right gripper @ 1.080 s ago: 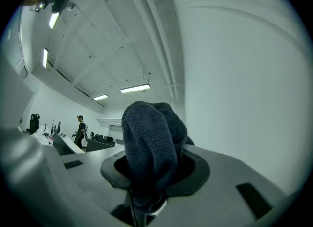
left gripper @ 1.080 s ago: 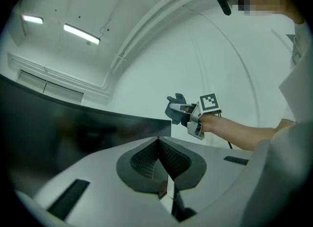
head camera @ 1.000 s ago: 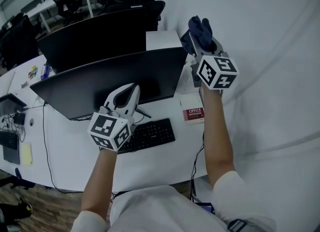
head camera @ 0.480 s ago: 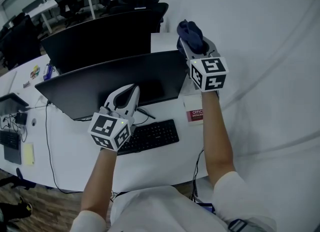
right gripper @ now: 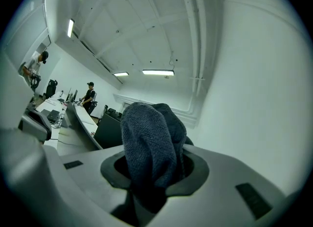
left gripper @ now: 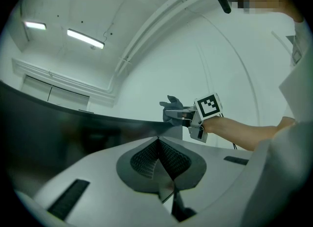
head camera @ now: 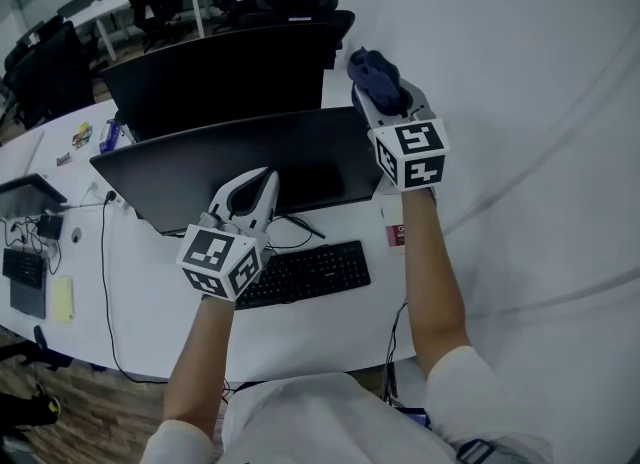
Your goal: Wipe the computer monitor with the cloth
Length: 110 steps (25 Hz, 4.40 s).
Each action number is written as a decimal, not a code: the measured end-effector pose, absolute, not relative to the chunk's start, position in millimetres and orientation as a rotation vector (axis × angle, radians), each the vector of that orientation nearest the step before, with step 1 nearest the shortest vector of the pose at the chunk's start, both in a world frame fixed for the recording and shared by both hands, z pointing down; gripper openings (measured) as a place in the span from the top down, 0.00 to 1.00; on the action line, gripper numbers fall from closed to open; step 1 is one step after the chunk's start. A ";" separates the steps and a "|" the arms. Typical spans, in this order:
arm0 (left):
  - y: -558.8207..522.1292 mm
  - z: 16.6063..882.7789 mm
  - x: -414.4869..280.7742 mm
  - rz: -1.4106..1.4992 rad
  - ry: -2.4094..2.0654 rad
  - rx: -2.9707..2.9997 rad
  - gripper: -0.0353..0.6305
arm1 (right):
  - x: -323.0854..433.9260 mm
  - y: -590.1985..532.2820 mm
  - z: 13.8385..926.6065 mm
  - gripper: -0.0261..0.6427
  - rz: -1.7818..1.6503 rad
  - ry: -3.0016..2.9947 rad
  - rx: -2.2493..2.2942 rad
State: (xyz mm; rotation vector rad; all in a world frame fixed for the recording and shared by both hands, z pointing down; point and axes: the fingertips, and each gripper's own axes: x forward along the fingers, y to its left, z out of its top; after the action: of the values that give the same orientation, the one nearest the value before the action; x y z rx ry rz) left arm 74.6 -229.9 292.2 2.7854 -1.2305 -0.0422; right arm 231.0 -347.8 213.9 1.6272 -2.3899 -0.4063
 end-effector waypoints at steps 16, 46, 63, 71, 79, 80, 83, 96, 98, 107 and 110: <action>-224.1 281.9 -13.1 -0.063 -1.355 2.734 0.93 | 129.8 -336.4 212.6 0.75 -0.333 -2.518 1.542; -207.3 276.9 -172.6 -0.073 -1.499 2.685 0.93 | -80.4 -313.4 217.7 0.75 -0.351 -2.619 1.335; -187.2 286.3 -250.1 -0.096 -1.605 2.613 0.93 | -200.3 -294.5 223.0 0.75 -0.377 -2.703 1.174; -181.8 288.1 -275.6 -0.126 -1.634 2.588 0.93 | -245.4 -285.0 224.0 0.75 -0.473 -2.666 1.088; -179.4 297.3 -291.2 -0.130 -1.647 2.560 0.93 | -279.9 -271.3 237.6 0.75 -0.613 -2.642 1.024; -178.6 298.2 -293.0 -0.132 -1.650 2.556 0.93 | -282.3 -269.6 237.9 0.75 -0.647 -2.630 1.023; -177.7 300.9 -297.1 -0.127 -1.656 2.549 0.93 | -292.0 -263.5 241.6 0.75 -0.762 -2.593 0.991; -182.2 309.7 -317.5 -0.104 -1.687 2.517 0.93 | -307.5 -256.7 301.6 0.75 -0.869 -2.472 0.909; -182.7 312.8 -318.1 -0.103 -1.688 2.510 0.93 | -306.8 -256.4 307.0 0.75 -0.856 -2.476 0.909; -183.3 327.9 -316.6 -0.082 -1.676 2.487 0.93 | -299.9 -250.5 330.1 0.75 -0.825 -2.460 0.956; -183.1 331.0 -314.2 -0.077 -1.668 2.485 0.93 | -295.7 -247.9 338.0 0.75 -0.800 -2.455 0.976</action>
State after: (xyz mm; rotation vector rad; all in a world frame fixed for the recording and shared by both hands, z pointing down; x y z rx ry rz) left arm -314.2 -183.1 331.0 2.4851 -1.6677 -0.0771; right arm -295.7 -247.9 338.0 0.9762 -2.4553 -0.8002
